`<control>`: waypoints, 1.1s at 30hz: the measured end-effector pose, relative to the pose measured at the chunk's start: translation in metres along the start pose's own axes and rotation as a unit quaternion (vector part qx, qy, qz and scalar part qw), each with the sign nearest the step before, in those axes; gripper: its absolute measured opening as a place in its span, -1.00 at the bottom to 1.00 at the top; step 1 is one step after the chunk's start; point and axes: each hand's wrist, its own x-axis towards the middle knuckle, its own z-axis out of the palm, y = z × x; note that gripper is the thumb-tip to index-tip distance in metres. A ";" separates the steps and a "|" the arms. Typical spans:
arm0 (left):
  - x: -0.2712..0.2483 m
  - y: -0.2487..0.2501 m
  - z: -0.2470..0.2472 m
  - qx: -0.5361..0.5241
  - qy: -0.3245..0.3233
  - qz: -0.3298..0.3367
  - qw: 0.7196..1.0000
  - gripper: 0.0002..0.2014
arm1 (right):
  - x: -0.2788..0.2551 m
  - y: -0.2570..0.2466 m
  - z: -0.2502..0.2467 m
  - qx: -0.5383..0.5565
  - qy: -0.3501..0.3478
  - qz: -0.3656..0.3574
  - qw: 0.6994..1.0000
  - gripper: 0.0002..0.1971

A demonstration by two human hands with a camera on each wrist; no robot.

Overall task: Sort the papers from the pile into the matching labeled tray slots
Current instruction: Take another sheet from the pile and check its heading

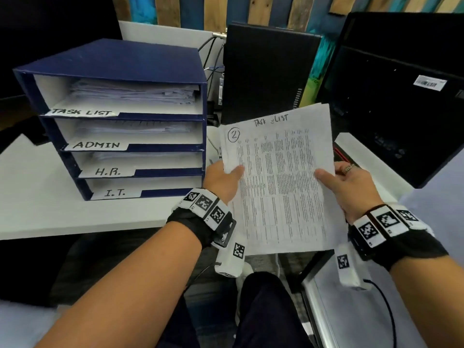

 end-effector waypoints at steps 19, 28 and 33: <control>-0.070 0.017 -0.181 0.083 0.316 0.114 0.938 -0.69 | -0.084 -0.040 0.142 0.046 -0.238 -0.019 0.970 -0.80; -0.050 0.080 -0.235 0.118 0.318 0.034 0.940 -0.86 | -0.078 -0.074 0.199 0.105 -0.180 0.022 0.978 -0.80; -0.061 0.082 -0.250 0.029 0.229 -0.013 0.973 -0.74 | -0.057 -0.111 0.210 0.085 -0.092 -0.005 0.992 -0.80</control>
